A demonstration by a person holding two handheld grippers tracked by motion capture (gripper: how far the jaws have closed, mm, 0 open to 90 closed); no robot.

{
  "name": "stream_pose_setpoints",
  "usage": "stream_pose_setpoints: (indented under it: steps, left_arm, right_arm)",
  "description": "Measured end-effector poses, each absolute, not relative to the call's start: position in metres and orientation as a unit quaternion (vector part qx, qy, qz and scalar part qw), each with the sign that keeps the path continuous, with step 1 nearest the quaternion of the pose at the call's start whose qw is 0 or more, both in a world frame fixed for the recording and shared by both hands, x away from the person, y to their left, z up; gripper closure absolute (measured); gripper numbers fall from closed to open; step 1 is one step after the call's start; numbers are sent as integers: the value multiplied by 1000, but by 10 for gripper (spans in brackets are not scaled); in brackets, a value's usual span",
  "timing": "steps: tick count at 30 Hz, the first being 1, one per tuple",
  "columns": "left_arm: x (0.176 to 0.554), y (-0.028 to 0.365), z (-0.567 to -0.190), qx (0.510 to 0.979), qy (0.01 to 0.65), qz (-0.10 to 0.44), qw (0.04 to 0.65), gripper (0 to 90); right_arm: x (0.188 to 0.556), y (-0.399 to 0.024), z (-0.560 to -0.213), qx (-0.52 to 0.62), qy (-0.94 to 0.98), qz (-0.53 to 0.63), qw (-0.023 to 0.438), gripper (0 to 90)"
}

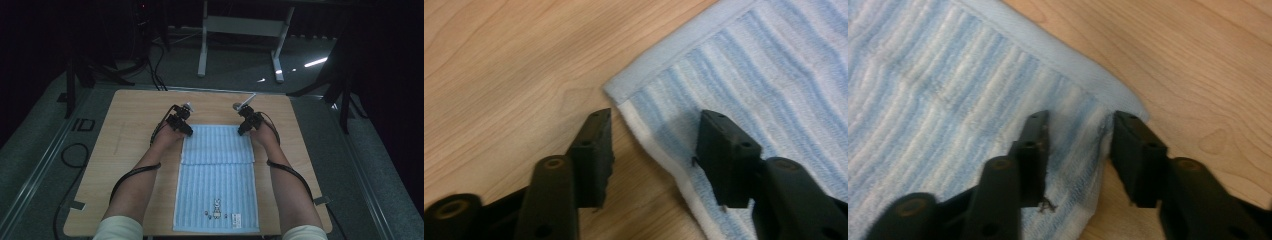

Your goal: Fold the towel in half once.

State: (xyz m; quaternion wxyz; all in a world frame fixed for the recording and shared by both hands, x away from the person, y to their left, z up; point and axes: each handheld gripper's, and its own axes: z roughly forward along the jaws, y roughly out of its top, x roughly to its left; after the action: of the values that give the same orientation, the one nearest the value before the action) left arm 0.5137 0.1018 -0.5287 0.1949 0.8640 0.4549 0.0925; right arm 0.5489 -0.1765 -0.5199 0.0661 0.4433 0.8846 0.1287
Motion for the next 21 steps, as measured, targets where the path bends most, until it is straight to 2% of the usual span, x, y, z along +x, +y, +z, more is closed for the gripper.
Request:
stream_pose_setpoints:
  steps: [3, 6, 12, 21]
  left_arm:
    - [512, 97, -528, 870, 443, 86, 200, 691]
    - [510, 94, -529, 873, 431, 77, 213, 843]
    - [505, 98, -517, 871, 428, 63, 231, 872]
    - [493, 108, -455, 864, 409, 97, 276, 874]
  right_arm:
    - [547, -172, -519, 434, 890, 126, 62, 810]
    - [544, -167, -519, 422, 896, 118, 69, 852]
    - [540, -171, -502, 422, 894, 131, 78, 861]
    - [533, -181, -454, 413, 890, 162, 109, 862]
